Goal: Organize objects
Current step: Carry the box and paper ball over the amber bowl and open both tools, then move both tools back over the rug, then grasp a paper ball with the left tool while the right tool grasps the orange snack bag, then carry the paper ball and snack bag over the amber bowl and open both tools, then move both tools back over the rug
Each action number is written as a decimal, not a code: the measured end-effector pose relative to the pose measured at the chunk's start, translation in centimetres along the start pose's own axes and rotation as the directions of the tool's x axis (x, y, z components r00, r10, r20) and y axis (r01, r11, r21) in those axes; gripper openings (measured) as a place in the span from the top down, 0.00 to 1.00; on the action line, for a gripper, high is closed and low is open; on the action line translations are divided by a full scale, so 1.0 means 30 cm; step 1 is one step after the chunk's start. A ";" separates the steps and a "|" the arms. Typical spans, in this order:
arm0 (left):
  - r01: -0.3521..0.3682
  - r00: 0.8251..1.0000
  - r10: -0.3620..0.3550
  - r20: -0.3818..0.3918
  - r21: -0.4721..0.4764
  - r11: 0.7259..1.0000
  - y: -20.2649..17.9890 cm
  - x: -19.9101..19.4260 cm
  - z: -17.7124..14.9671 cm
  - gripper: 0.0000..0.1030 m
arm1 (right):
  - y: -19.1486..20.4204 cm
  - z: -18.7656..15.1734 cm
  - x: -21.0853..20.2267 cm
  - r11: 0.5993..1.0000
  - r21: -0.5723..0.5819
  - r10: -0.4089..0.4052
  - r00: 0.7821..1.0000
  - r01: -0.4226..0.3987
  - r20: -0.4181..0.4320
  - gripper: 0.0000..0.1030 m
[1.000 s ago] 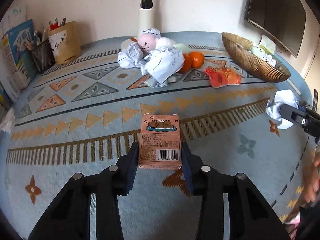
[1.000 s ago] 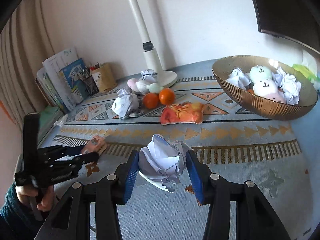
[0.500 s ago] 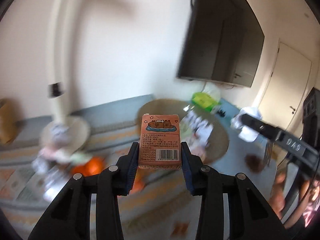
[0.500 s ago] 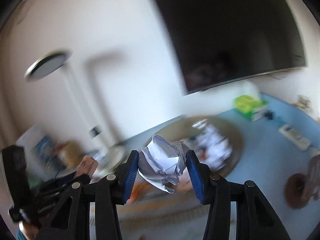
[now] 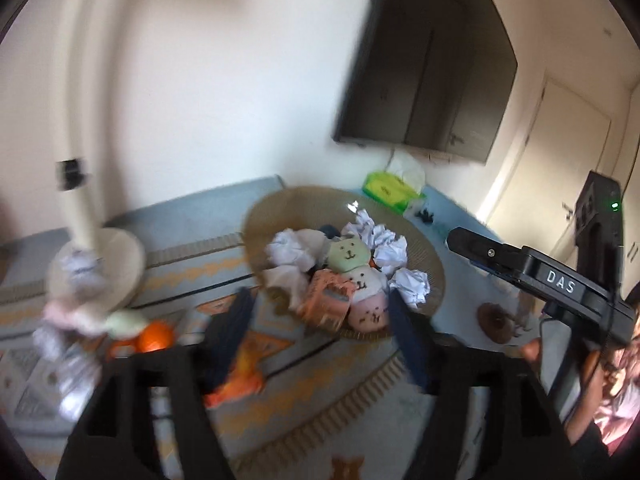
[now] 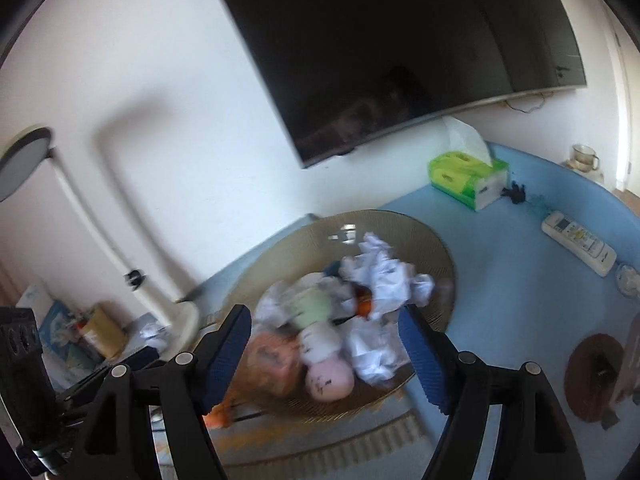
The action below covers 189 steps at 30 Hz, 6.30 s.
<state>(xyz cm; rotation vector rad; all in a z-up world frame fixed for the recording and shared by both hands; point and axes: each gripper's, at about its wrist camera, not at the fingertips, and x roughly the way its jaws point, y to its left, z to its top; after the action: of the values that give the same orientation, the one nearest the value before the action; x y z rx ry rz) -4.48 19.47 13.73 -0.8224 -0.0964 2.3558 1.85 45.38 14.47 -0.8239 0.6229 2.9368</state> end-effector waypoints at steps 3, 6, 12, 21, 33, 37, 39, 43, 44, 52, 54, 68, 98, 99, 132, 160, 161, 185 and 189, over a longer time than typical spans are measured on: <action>-0.040 0.994 0.042 0.100 -0.025 0.999 0.048 -0.234 -0.069 0.21 | 0.117 -0.035 -0.076 0.995 -0.051 0.082 0.997 -0.082 0.002 0.22; -0.152 0.970 0.168 0.175 -0.103 0.983 0.127 -0.404 -0.153 0.03 | 0.262 -0.126 -0.114 0.992 -0.073 0.106 0.994 -0.105 0.003 0.09; -0.312 0.942 0.330 0.068 -0.192 0.931 0.379 -0.417 -0.423 0.14 | 0.471 -0.448 0.084 0.971 -0.220 0.061 0.988 -0.091 -0.139 0.04; -0.323 0.946 0.317 -0.068 -0.291 0.900 0.512 -0.338 -0.535 0.07 | 0.559 -0.601 0.176 0.897 -0.441 -0.032 0.987 -0.041 -0.157 0.03; -0.299 0.949 0.314 -0.016 -0.353 0.887 0.517 -0.397 -0.531 0.02 | 0.518 -0.583 0.223 0.929 -0.366 -0.038 0.973 -0.049 -0.228 0.02; -0.297 0.950 0.312 -0.012 -0.348 0.889 0.513 -0.399 -0.529 0.02 | 0.523 -0.586 0.226 0.926 -0.375 -0.048 0.972 -0.043 -0.230 0.01; -0.295 0.951 0.311 -0.011 -0.349 0.890 0.513 -0.398 -0.530 0.02 | 0.520 -0.585 0.225 0.929 -0.369 -0.048 0.972 -0.041 -0.229 0.00; -0.294 0.951 0.310 -0.012 -0.349 0.890 0.514 -0.396 -0.530 0.02 | 0.513 -0.582 0.230 0.932 -0.358 -0.042 0.970 -0.049 -0.241 0.00; -0.295 0.950 0.311 -0.013 -0.349 0.889 0.515 -0.396 -0.530 0.02 | 0.513 -0.582 0.232 0.932 -0.359 -0.042 0.969 -0.050 -0.244 0.00; -0.347 0.938 0.335 -0.090 -0.256 0.902 0.485 -0.329 -0.485 0.02 | 0.489 -0.569 0.254 0.947 -0.321 -0.073 0.959 -0.020 -0.274 0.00; -0.331 0.944 0.323 -0.073 -0.234 0.914 0.482 -0.318 -0.438 0.02 | 0.470 -0.555 0.285 0.956 -0.286 -0.036 0.939 -0.067 -0.341 0.00; -0.223 0.974 0.200 -0.105 -0.303 0.927 0.604 -0.023 -0.275 0.03 | 0.443 -0.381 0.540 0.965 -0.210 0.044 0.887 -0.157 -0.459 0.00; -0.210 0.977 0.208 -0.036 -0.239 0.948 0.568 -0.112 -0.267 0.47 | 0.653 -0.478 0.492 0.871 -0.456 -0.038 0.903 -0.180 -0.428 0.66; -0.206 0.978 0.206 -0.026 -0.244 0.948 0.560 -0.144 -0.268 0.47 | 0.638 -0.475 0.469 0.883 -0.423 -0.007 0.898 -0.201 -0.441 0.66; -0.201 0.977 0.213 0.005 -0.303 0.932 0.471 -0.372 -0.518 0.47 | 0.579 -0.672 0.205 0.843 -0.522 -0.076 0.935 -0.125 -0.346 0.66; -0.006 0.986 0.011 0.165 -0.033 0.999 -0.058 0.231 0.128 0.33 | -0.069 0.076 0.197 0.992 0.087 -0.080 0.992 0.089 -0.098 0.59; -0.043 0.983 0.050 0.176 -0.039 0.998 -0.060 0.248 0.128 0.20 | -0.089 0.087 0.230 0.990 0.111 -0.078 0.990 0.091 -0.118 0.55; -0.442 0.854 0.508 0.110 -0.362 0.821 0.487 -0.555 -0.496 0.12 | 0.511 -0.461 0.103 0.967 -0.199 0.116 0.972 -0.157 -0.203 0.36; -0.397 0.887 0.456 0.075 -0.381 0.835 0.515 -0.507 -0.547 0.11 | 0.535 -0.556 0.169 0.956 -0.261 0.070 0.969 -0.132 -0.236 0.36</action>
<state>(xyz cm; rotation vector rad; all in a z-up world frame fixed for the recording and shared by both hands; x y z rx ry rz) 5.86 -3.99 4.66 -0.8883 -0.4661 2.8858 3.61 23.80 4.84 -1.1969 0.2712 3.0947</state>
